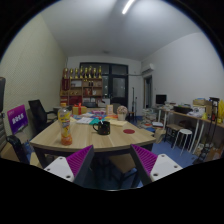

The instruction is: Pour water

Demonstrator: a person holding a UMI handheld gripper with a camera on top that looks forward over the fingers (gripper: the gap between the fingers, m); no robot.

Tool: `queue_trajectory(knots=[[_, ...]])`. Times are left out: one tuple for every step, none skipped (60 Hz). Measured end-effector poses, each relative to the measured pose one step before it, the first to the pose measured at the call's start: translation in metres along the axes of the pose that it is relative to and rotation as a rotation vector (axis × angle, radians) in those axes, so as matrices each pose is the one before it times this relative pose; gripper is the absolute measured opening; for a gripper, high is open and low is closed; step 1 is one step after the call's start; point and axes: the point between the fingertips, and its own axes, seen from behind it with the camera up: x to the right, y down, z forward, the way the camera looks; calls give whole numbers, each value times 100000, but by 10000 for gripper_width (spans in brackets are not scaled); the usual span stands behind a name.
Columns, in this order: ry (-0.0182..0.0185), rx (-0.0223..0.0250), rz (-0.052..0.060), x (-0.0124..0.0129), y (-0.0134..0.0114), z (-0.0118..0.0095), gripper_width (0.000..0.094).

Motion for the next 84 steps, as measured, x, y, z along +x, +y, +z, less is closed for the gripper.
queue_trajectory(knots=[[290,18,-16,93,16,18,815],[333,16,95,98,23,35,818],[234,-19,62,75,34,53,815],[170,-4,60,61,19,87,815],[93,95,34,46,6,116,818],[-5,183,79,46,21,131,817],[-8,242,108,44,-4,159,817],[-10,254,163,-10,-31,170,817],[13,212,210,-17,-47,182,816],[-22,295,236,47,355,-65,816],[-46,105,242,345,-398,528,819],[-38,271,164,-84,-35,238,815],[-143,459,143,-376,329,-344,816],[-494,250,-53,288,-451,823,817],[-573,533,-94,-494,288,-343,814],[-651,414,-281,-186,-74,255,817],[-862,429,-209,-13,-219,-167,821],[-631,417,-542,-235,-442,1040,821],[-632,451,-371,-231,-182,270,821],[-592,404,-313,-296,-120,321,823],[-678,414,-146,-335,269,-399,822],[-755,316,-280,-407,-47,390,822],[-909,348,-233,-486,-9,430,827],[-1144,296,-74,-187,307,137,824],[-901,90,-259,-1055,-429,1551,823],[-1100,248,-88,-495,-21,504,824],[-1082,250,-49,-542,15,485,824],[-1015,329,24,-518,27,602,823],[-901,341,120,-496,24,589,824],[-964,499,294,36,169,-282,823],[-653,483,234,-1044,180,1003,823],[-606,269,245,-1363,-34,1529,823],[-773,199,412,-619,-5,739,823],[-830,30,408,-615,39,780,825],[-918,-51,365,-625,56,785,825],[-962,64,256,-649,29,810,824],[-1116,333,197,95,-211,113,826],[-921,398,-32,-608,-15,931,825],[-489,453,-259,-1924,295,1719,825],[-699,213,-277,-689,-30,846,824],[-538,93,-355,-625,-1,875,823],[-469,-39,-431,-610,38,810,821],[-801,-224,-375,231,-127,434,820],[-431,-50,-633,-1496,293,1068,823],[-1005,-68,-453,291,-148,347,820],[-703,56,-505,-563,57,647,819],[-501,11,-431,-776,167,978,816],[-477,-49,-343,-562,92,594,814],[-242,-2,-187,-1683,40,617,815],[-518,65,-90,-545,85,537,813],[-333,48,-102,-450,74,536,811],[-227,-88,-161,-428,123,529,809],[67,-216,-110,-317,88,517,809],[401,-198,-91,-236,76,515,808],[648,-116,-72,-156,31,482,808],[687,38,-110,503,138,743,809],[908,339,-85,-67,-66,464,808],[1173,501,-80,-784,-345,283,809],[876,595,-126,-45,-99,389,808],[775,429,-262,-109,-108,346,796],[826,61,-455,-98,-61,350,774],[910,-489,-519,-28,96,351,706],[1991,-850,-544,289,128,264,637],[2699,-671,-840,1269,263,868,569],[1684,-318,-429,-775,-94,-41,500],[821,211,421,-3,-61,146,495],[559,107,175,-6,-30,139,493],[355,-167,-205,-19,71,65,490],[144,54,-429,-73,1,64,483],[-52,136,-569,-88,-15,46,474],[-397,53,-542,-192,2,-16,469],[-415,118,-521,-222,-23,-19,469],[-365,36,-632,-155,-107,64,467],[-472,15,-515,558,-72,-249,470],[-196,-9,-307,-93,23,4,449],[-141,-138,-166,-70,41,-45,449],[-134,-105,-125,-55,22,-46,448],[-275,-91,-110,-73,4,-55,431],[-372,-224,8,-103,12,19,427],[-492,-220,-28,-81,-6,60,435],[-678,-285,-187,-336,-180,172,403],[-1151,-286,197,83,128,165,398],[-1044,-552,322,-235,-78,89,412],[-1452,-771,479,-275,-8,120,369]])
